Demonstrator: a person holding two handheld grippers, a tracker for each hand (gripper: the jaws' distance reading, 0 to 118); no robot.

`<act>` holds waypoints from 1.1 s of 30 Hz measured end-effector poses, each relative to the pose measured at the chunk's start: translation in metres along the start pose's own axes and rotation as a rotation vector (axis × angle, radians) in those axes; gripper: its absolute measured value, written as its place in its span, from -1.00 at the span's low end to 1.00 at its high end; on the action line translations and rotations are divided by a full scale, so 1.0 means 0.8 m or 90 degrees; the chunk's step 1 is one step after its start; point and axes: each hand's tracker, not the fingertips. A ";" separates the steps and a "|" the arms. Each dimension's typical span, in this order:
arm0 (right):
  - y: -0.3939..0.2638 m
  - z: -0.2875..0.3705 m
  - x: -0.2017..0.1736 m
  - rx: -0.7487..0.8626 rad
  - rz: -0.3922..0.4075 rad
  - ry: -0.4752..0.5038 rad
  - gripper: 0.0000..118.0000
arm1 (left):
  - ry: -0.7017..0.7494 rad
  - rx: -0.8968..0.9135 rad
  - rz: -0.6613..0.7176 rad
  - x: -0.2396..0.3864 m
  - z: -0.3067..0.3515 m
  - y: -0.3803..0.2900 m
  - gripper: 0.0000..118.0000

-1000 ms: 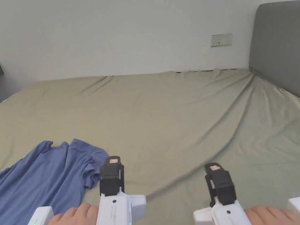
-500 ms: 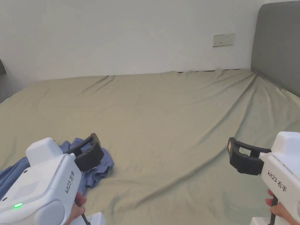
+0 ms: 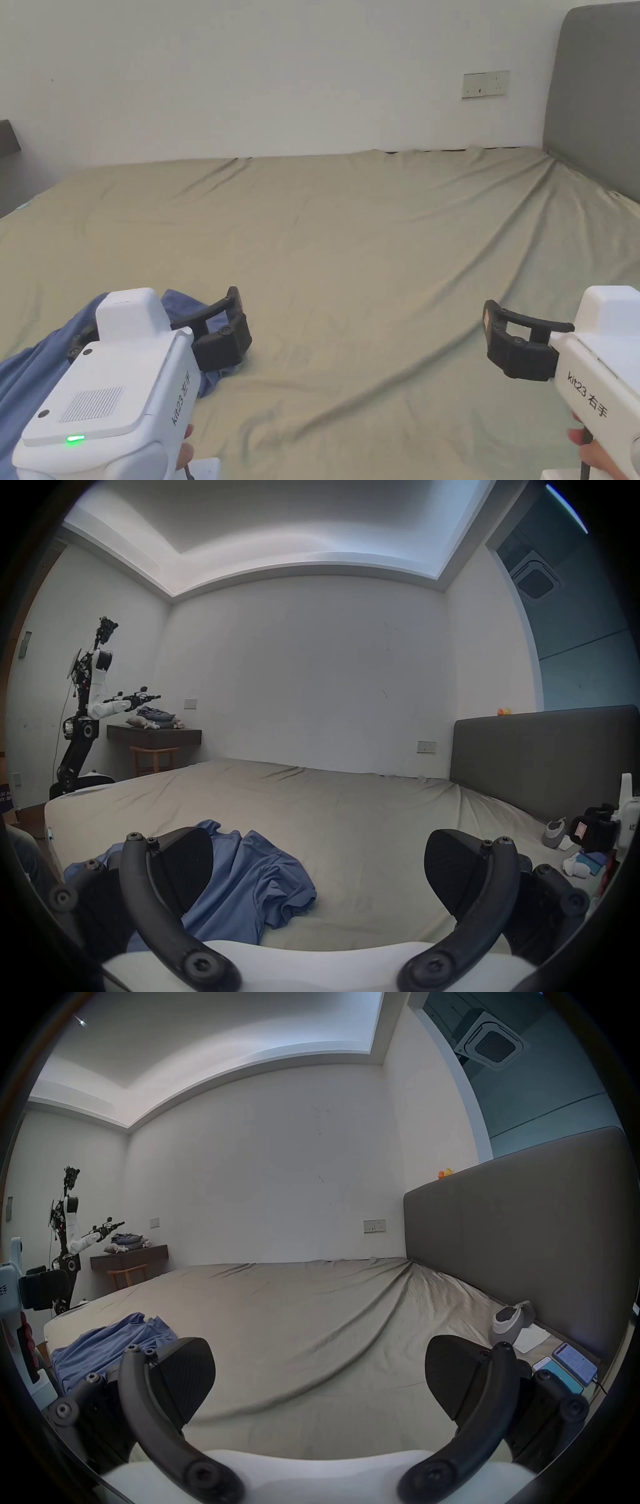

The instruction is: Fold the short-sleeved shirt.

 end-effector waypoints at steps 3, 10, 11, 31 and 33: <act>0.000 -0.001 0.002 -0.001 -0.002 0.001 1.00 | -0.005 -0.002 0.000 0.002 0.000 -0.001 1.00; 0.001 0.006 -0.007 0.017 0.012 -0.011 1.00 | -0.019 0.002 -0.023 0.011 -0.002 -0.005 1.00; 0.001 0.009 -0.009 0.030 0.016 -0.013 1.00 | -0.019 0.006 -0.029 0.011 0.000 -0.006 1.00; 0.003 0.013 -0.012 0.053 0.021 0.005 1.00 | -0.018 0.006 -0.049 0.016 -0.004 -0.013 1.00; 0.003 0.013 -0.013 0.054 0.020 0.006 1.00 | -0.017 0.006 -0.048 0.016 -0.004 -0.013 1.00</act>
